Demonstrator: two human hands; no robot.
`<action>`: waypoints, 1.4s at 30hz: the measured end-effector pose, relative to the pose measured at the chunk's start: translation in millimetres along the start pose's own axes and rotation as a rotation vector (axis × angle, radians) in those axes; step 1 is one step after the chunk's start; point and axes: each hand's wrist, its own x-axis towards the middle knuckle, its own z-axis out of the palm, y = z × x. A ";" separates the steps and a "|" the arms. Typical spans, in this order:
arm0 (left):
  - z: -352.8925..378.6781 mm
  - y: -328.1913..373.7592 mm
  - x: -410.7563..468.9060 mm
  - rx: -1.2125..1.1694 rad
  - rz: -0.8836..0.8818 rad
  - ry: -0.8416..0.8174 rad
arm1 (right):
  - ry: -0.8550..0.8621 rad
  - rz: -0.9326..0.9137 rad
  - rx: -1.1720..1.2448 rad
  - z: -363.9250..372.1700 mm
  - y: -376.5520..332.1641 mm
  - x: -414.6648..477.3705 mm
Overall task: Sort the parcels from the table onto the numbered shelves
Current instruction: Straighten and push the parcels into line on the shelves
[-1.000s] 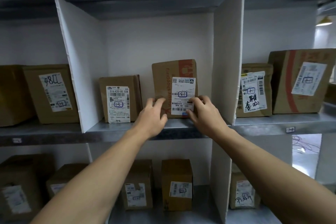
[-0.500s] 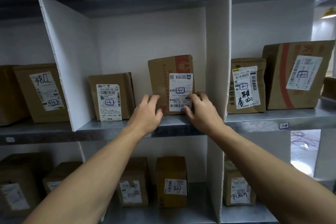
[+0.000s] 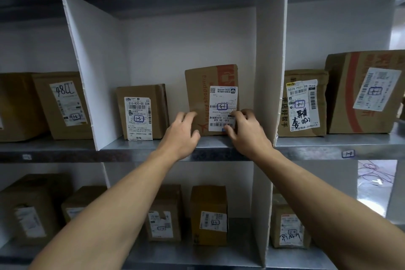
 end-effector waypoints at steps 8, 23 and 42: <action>-13.3 4.5 -15.5 0.147 0.077 0.116 | 0.104 -0.040 -0.197 -4.5 -5.8 -26.2; 11.0 69.9 -75.8 -0.086 0.250 0.031 | 0.107 -0.073 -0.486 -71.2 24.3 -135.3; 79.5 221.6 -36.3 -0.177 0.294 -0.031 | 0.110 0.032 -0.448 -160.6 136.4 -111.8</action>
